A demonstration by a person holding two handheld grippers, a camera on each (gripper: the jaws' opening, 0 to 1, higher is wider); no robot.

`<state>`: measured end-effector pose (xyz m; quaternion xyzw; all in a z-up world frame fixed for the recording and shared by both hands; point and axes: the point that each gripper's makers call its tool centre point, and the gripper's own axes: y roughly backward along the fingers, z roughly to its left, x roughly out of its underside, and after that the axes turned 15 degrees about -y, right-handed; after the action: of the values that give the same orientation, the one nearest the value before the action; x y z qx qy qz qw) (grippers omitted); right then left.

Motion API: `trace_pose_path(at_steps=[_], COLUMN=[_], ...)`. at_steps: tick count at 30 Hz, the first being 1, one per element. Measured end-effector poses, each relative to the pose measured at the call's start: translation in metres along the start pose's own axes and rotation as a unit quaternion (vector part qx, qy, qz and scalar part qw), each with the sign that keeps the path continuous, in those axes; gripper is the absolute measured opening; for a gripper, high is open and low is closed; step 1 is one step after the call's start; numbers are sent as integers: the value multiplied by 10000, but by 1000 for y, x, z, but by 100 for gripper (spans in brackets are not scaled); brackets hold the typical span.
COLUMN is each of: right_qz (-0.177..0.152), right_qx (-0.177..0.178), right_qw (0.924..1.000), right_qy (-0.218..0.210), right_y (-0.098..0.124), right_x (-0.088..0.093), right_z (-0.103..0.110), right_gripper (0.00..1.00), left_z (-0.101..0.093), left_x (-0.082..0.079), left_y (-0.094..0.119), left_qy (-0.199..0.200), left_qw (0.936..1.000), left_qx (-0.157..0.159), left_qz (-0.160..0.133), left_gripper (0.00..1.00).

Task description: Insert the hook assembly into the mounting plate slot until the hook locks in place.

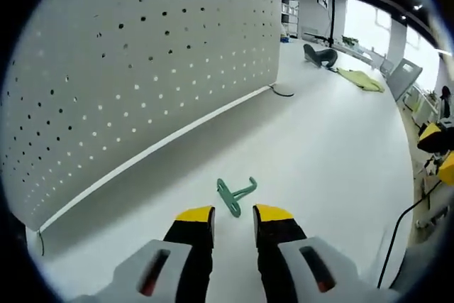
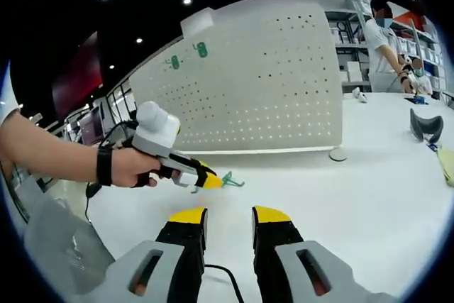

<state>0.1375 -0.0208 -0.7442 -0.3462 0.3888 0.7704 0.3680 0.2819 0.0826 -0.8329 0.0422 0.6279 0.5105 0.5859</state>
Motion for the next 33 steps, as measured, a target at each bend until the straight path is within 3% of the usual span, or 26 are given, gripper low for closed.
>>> trace_pose_path(at_steps=[13,33], right_qz=[47,76], right_qx=[55,92], right_qw=[10000,9999], right_qy=[-35,-43], right_y=[5,10], right_x=[2,5], right_z=[-13,-9], right_gripper=[25,25], left_z=[0,-5], left_x=[7,1], left_y=[-15,-16], left_qy=[111,17], left_qw=[9997,10000], left_qx=[-140,-14], left_qz=[163,32], left_gripper=[15,4])
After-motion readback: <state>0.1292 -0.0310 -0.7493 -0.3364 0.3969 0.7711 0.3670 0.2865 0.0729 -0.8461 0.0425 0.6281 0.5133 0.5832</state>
